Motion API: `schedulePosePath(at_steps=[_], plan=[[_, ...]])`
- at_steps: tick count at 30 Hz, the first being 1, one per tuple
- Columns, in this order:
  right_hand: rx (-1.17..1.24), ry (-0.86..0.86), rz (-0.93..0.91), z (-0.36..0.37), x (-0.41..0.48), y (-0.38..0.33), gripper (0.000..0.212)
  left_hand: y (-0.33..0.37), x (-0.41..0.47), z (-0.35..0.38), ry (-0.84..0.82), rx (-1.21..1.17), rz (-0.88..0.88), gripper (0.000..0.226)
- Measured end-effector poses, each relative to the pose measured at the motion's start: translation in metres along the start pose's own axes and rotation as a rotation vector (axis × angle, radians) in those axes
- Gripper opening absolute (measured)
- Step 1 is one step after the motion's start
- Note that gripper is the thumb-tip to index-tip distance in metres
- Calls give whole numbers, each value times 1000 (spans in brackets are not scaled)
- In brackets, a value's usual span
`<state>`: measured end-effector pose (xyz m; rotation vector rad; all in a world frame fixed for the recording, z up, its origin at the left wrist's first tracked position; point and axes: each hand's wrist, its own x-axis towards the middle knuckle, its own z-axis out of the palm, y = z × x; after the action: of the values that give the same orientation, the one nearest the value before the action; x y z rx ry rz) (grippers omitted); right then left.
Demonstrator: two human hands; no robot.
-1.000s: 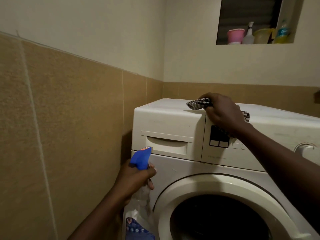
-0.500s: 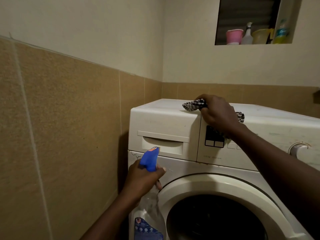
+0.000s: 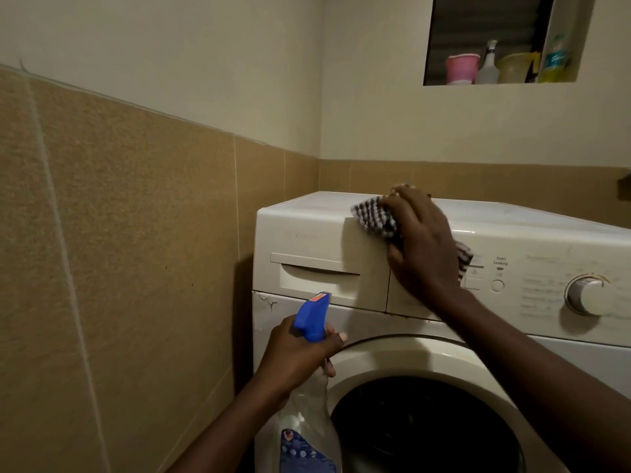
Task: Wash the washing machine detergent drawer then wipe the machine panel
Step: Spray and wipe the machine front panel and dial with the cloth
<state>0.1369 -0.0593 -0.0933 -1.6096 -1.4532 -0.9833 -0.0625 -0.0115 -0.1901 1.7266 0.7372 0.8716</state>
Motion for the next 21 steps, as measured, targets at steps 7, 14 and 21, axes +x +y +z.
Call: schedulePosePath(at_steps=[7,14,21], plan=[[-166,-61,-318,38,-88,-3,51,-7,-6,-32,29,-3,-19,23],[-183,-43,-349,53,-81,-40,40,-3,-5,-55,85,0,23,25],[-180,-168,-301,67,-62,-81,37,-4,-3,-55,131,-130,-10,24]])
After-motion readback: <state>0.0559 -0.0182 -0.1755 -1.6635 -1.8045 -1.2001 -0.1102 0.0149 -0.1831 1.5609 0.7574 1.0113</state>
